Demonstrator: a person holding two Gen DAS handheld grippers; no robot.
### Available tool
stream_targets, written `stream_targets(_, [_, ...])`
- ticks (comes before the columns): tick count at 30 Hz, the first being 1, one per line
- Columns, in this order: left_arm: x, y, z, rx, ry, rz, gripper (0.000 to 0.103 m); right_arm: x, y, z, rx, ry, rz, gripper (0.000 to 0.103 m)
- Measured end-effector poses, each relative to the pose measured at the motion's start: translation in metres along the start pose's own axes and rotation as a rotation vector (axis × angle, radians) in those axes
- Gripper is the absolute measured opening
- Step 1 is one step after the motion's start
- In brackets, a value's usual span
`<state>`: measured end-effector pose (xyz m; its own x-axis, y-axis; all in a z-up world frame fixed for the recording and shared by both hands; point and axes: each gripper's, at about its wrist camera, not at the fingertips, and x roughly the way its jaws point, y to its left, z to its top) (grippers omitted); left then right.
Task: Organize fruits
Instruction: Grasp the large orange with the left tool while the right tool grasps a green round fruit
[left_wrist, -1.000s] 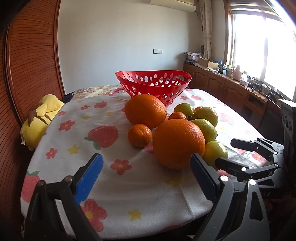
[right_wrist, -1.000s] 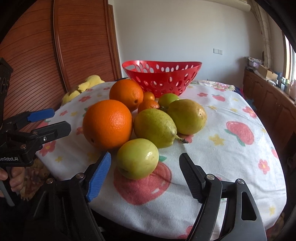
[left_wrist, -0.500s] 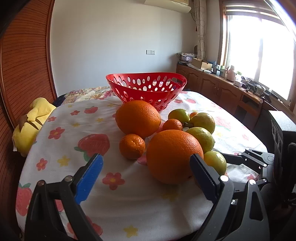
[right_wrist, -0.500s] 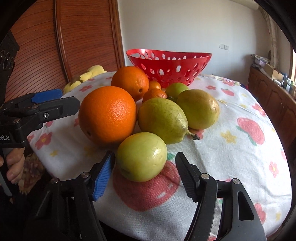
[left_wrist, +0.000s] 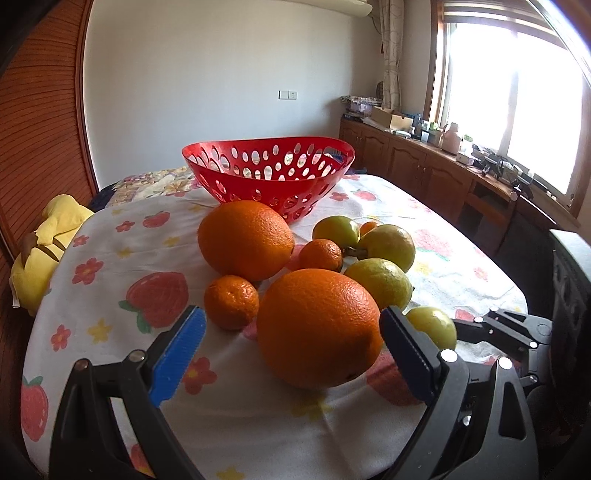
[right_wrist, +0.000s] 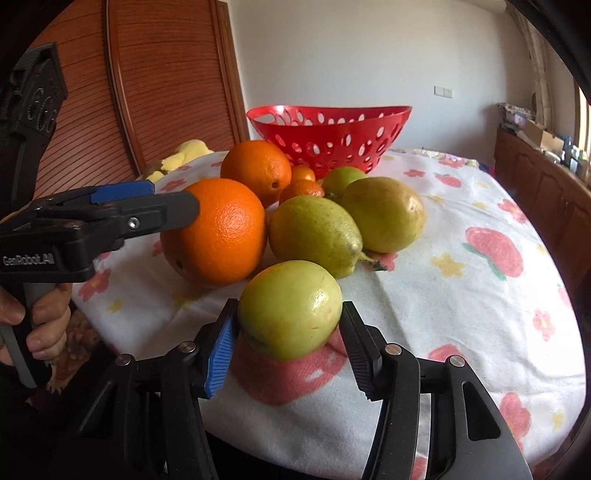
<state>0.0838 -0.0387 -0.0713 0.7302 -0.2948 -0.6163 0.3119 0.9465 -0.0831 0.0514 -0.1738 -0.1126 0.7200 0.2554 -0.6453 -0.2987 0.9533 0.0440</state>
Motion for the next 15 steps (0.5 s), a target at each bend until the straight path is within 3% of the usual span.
stream_targets(15, [0.032,-0.011,0.002,0.021,0.11,-0.019,0.096,0.003,-0.006,-0.006,0.001,0.012,-0.042,0.056])
